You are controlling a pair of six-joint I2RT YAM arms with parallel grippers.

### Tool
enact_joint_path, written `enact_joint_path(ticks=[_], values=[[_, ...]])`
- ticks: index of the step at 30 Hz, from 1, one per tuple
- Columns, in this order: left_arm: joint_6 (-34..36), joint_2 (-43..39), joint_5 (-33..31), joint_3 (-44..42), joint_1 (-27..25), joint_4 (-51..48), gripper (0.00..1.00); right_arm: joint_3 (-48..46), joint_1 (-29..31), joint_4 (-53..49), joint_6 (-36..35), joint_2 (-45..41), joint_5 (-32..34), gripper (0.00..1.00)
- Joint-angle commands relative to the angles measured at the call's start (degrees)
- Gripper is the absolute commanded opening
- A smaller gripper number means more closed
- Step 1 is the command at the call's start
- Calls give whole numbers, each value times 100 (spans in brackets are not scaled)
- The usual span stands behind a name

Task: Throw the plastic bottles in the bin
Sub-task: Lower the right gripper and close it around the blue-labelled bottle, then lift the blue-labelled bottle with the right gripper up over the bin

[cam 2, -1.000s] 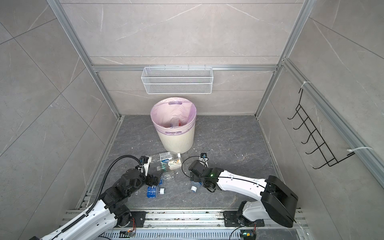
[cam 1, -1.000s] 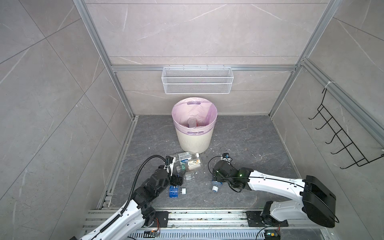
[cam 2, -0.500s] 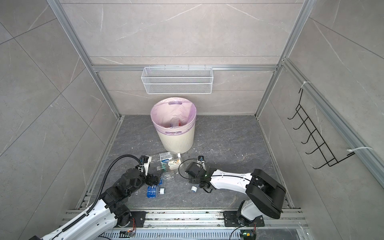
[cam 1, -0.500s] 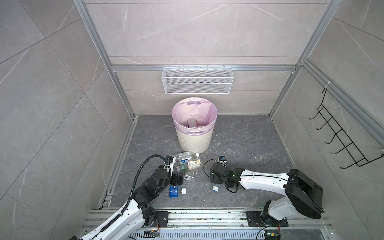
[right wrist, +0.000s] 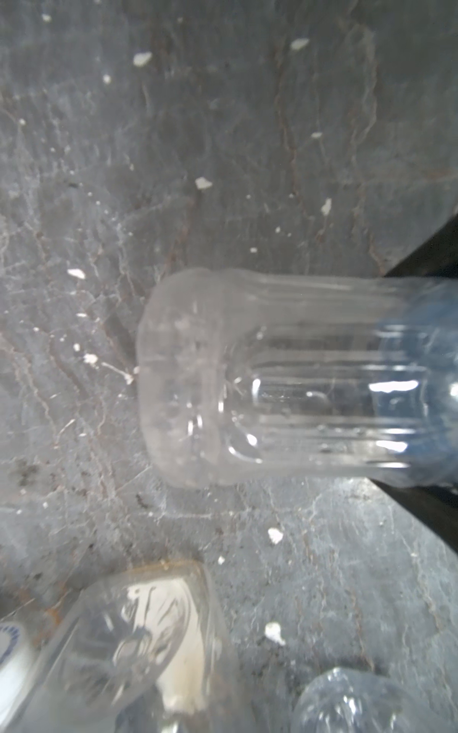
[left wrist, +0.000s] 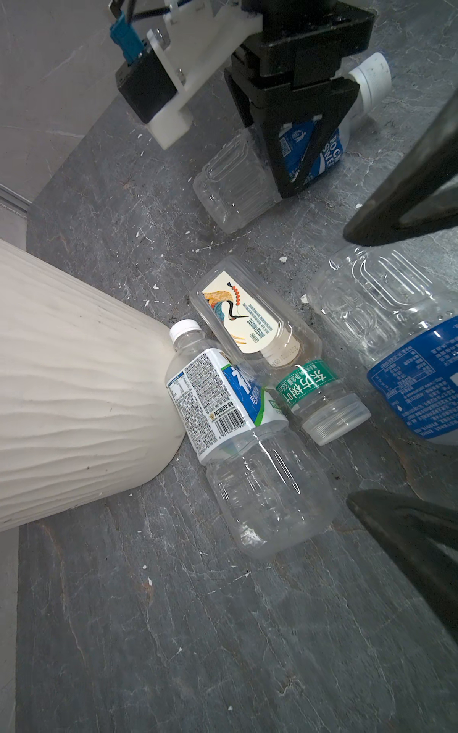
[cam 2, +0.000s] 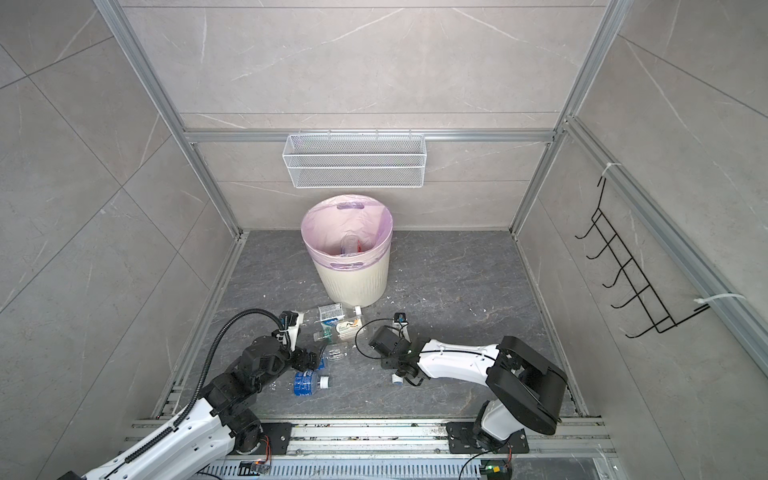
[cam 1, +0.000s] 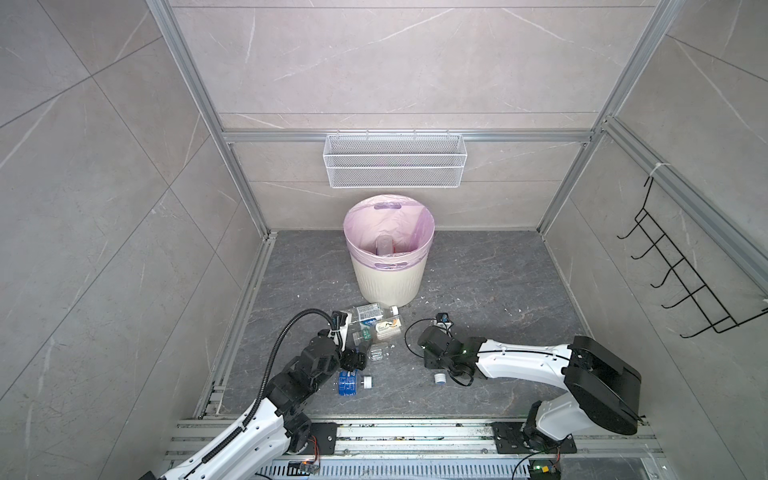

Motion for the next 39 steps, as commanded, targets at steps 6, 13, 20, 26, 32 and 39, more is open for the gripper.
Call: enact_joint_path(ticks=[6,13,20,26,32,39], values=[[-81,-1,47,8,31,224,98,-310,257,446,-333,-443,17,55],[-81,17,53,12,40,239,98,-357,498,481,-563,-653,266,55],[-90,14,57,10,38,231,98,-398,746,510,-859,-970,625,55],[-91,8,56,15,46,229,98,-399,948,575,-1114,-1233,871,56],[-90,8,55,10,50,225,98,-398,1179,698,-1346,-1450,1170,56],[-90,-10,56,9,50,214,98,-302,1401,782,-1637,-1630,1441,55]])
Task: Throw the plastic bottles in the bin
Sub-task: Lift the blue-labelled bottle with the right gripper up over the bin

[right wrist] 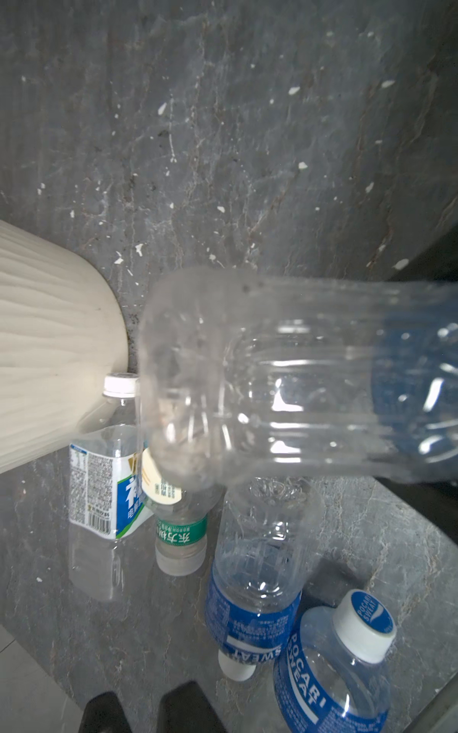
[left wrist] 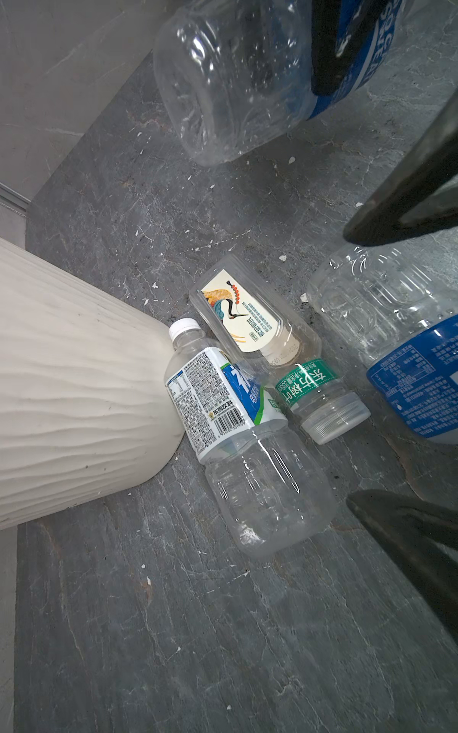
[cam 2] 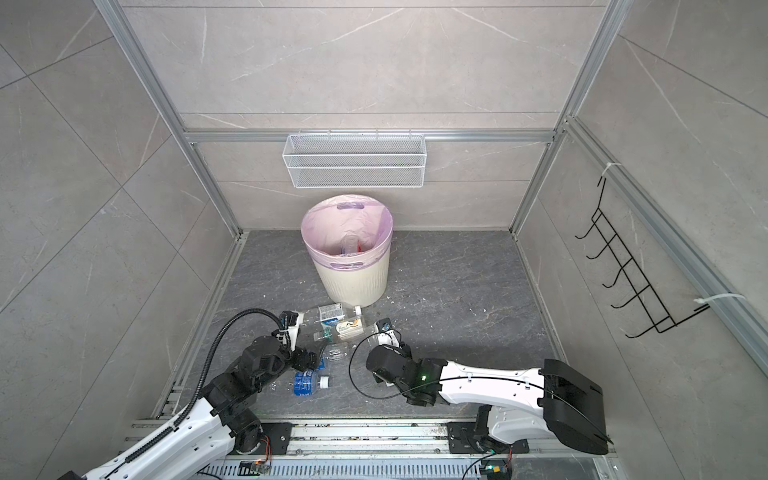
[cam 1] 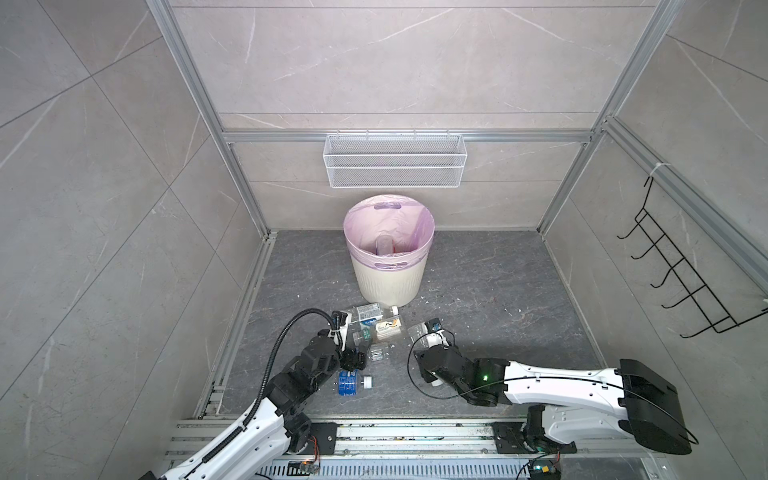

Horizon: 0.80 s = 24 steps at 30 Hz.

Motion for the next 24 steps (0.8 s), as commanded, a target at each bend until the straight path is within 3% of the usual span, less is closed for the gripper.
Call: enact_joint_path(ticks=[1,24], values=[[-90,-26,51,2,35,211,98,88,130,100,-279,-155,367,55],[-92,-9,78,10,53,208,98,449,767,256,-1067,-707,1142,54]])
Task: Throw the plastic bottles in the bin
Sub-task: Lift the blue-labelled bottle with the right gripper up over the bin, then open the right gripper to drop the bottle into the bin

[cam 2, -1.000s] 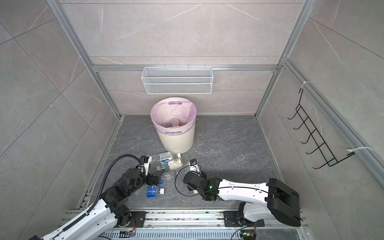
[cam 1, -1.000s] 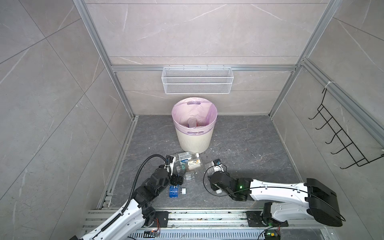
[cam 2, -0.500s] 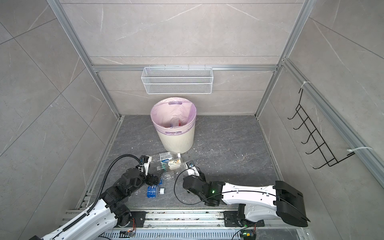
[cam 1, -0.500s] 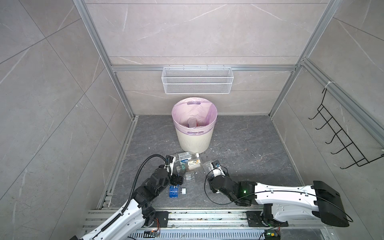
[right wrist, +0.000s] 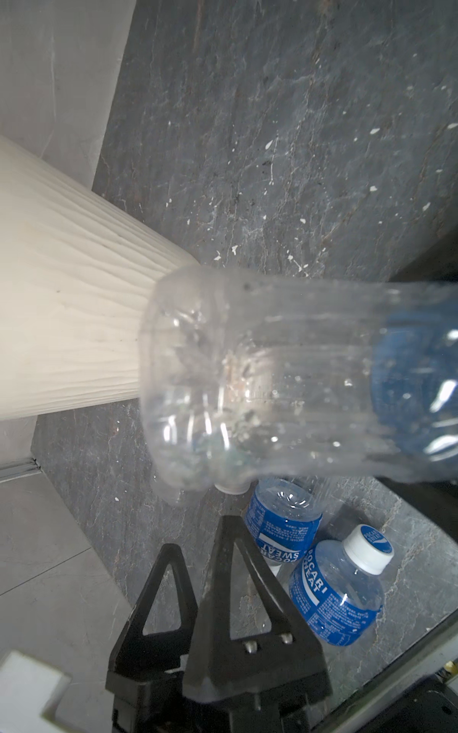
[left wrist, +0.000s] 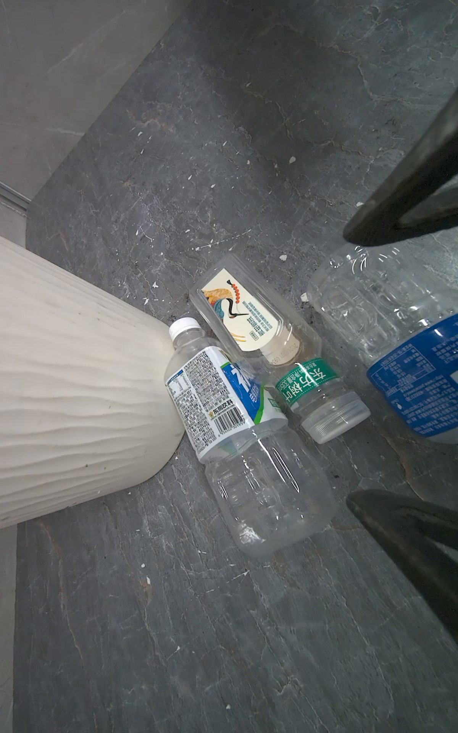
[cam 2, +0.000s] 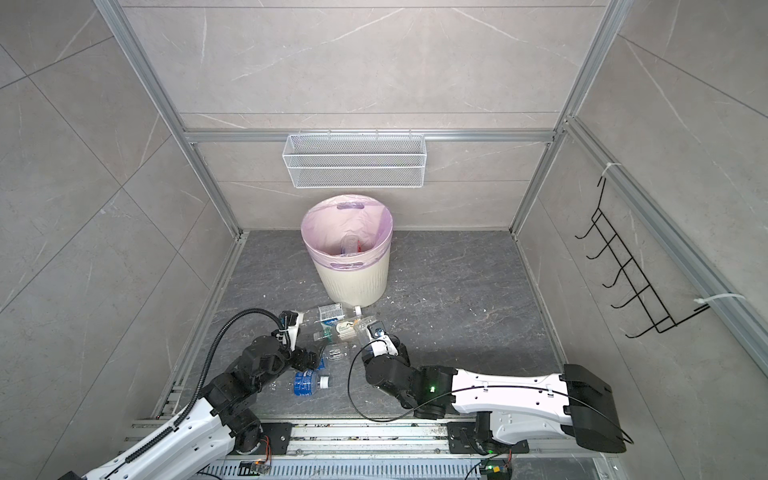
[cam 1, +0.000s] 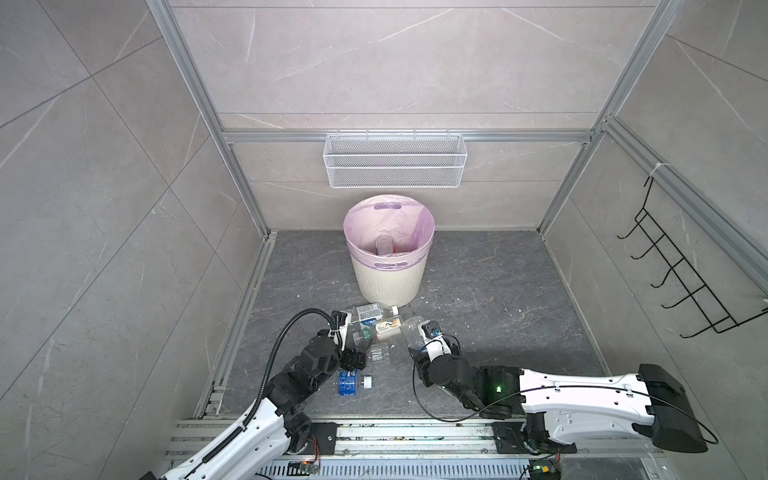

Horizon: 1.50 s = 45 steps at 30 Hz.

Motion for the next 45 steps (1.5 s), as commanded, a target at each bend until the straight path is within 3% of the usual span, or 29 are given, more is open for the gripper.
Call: enact_joint_path(ticks=[1,17,23,26,31,34,35,38,39,42,45], values=[[-94,-7,66,10,40,211,98,224,78,70,-206,-159,285,54],[-93,6,76,10,37,220,98,722,191,90,-723,-467,395,53],[-96,9,80,10,41,227,98,1614,156,-265,-905,-255,589,51],[-97,10,81,15,49,222,98,2419,-149,-607,-980,43,479,49],[-95,5,78,15,54,214,98,4150,-1478,-1135,-872,895,-941,48],[-103,-29,69,3,76,197,98,5640,-2321,-1376,-827,1893,-1878,49],[-112,-42,75,0,78,198,98,6141,-2493,-1416,-833,2271,-2155,51],[-114,-62,92,-1,97,188,98,8438,-3177,-2138,-781,3879,-2417,95],[-112,-68,95,-9,110,178,98,9425,-3404,-2619,-697,4466,-2442,99],[-133,-125,112,-17,115,152,98,12079,-3711,-4115,-527,5761,-2577,99],[-135,-200,113,-32,128,131,98,13312,-3676,-4666,-622,6248,-2506,99]])
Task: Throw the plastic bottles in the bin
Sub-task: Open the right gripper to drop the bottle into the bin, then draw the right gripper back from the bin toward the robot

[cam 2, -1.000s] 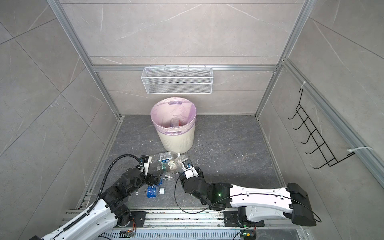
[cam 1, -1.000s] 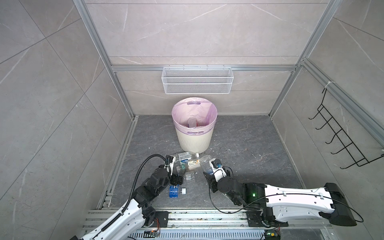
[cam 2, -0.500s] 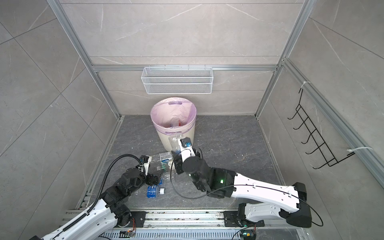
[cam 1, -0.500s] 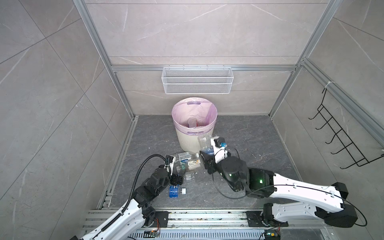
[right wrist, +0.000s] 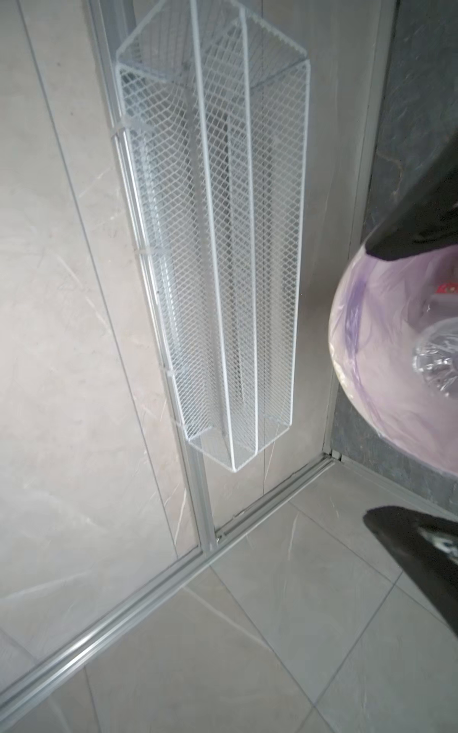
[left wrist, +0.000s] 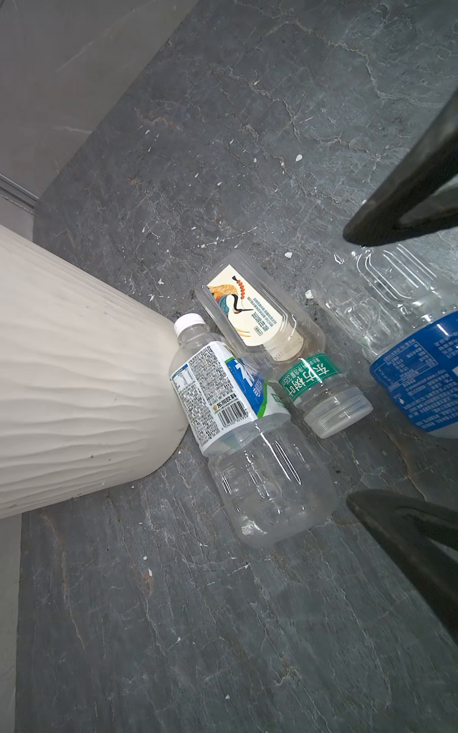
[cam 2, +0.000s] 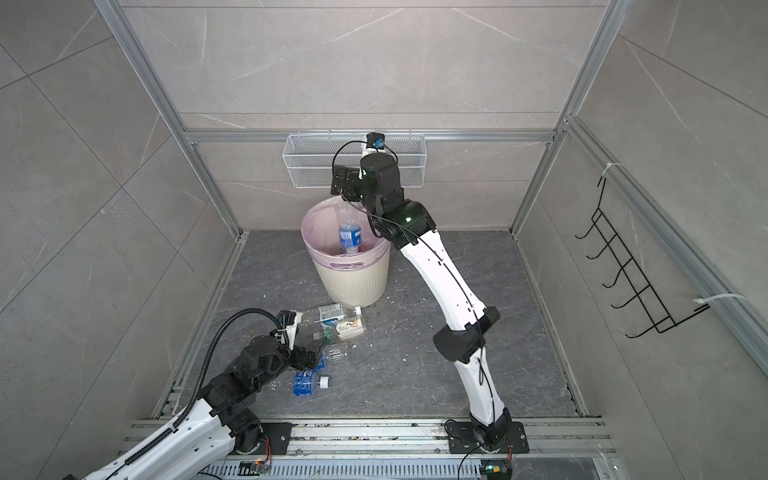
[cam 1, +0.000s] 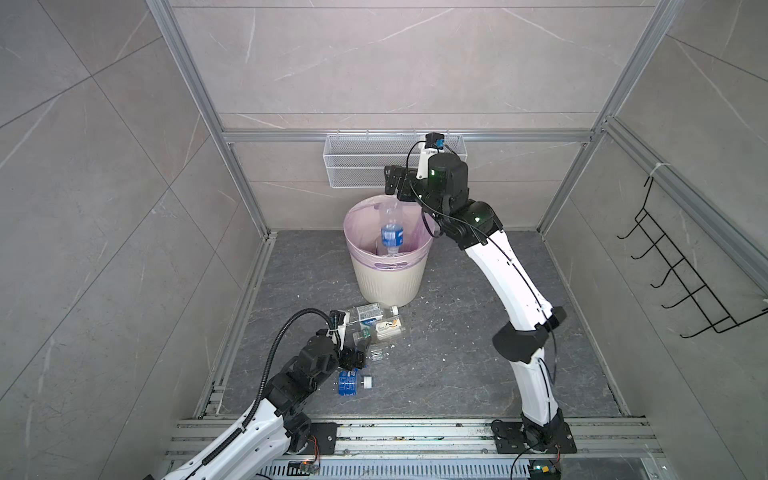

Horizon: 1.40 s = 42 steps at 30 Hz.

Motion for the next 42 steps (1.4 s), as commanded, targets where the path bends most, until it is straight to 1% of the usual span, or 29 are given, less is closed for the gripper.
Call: enact_joint_path(ticks=[1,3,5,8,9,10,12,13,14,17,25,28,34,42], values=[[-110,-105,89,-23,40,142,98,1064,120,-1299,54,160,-261,99],[-108,-85,112,-16,45,148,98,1104,126,-1393,12,86,-357,99],[-95,-56,133,-15,51,162,98,885,157,-1445,-33,-118,-416,99],[-101,-50,125,-14,57,160,98,-101,257,-1212,-133,-659,-459,99],[-99,-60,124,-14,53,156,98,-727,290,-983,-165,-995,-435,99],[-96,-69,124,-14,54,151,98,-1550,311,-559,-191,-1402,-446,99],[-101,-77,118,-20,51,154,98,-3245,320,659,-228,-2245,-506,99],[-100,-72,115,-14,56,152,98,-3910,318,1065,-228,-2631,-503,99],[-107,-81,111,-14,52,149,98,-4257,322,1216,-228,-2860,-481,99],[-106,-54,115,-14,51,159,98,-4921,320,1217,-187,-3379,-465,99],[-102,-6,133,-15,53,189,98,-7131,331,1588,-89,-4944,-364,99],[-95,23,141,-10,58,196,98,-7774,331,1610,-44,-5474,-340,99],[-99,69,151,-1,61,223,98,-8848,329,1575,43,-6354,-274,99],[-99,91,156,-6,64,235,98,-10035,337,1604,114,-7153,-356,99]])
